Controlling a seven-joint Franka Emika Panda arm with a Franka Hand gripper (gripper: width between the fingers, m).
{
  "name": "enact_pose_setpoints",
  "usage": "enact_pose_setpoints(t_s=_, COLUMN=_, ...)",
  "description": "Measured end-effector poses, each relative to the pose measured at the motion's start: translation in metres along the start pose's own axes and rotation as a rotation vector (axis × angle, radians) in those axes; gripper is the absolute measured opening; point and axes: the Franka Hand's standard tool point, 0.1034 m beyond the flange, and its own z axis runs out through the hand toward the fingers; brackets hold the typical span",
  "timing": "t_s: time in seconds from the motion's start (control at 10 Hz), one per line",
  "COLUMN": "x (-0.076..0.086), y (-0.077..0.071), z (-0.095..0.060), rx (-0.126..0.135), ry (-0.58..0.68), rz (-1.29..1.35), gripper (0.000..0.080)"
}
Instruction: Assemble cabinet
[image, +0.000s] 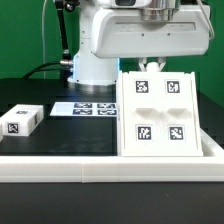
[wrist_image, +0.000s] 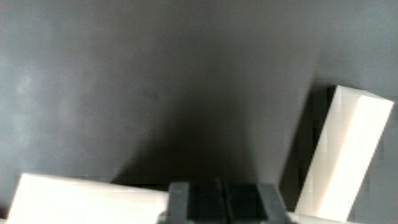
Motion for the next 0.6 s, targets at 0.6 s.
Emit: enact_pose_setpoints(t_s=0.6, x=0.007, y=0.006, z=-0.014, rx=0.005, ry=-0.033, rz=-0.031, gripper=0.0002)
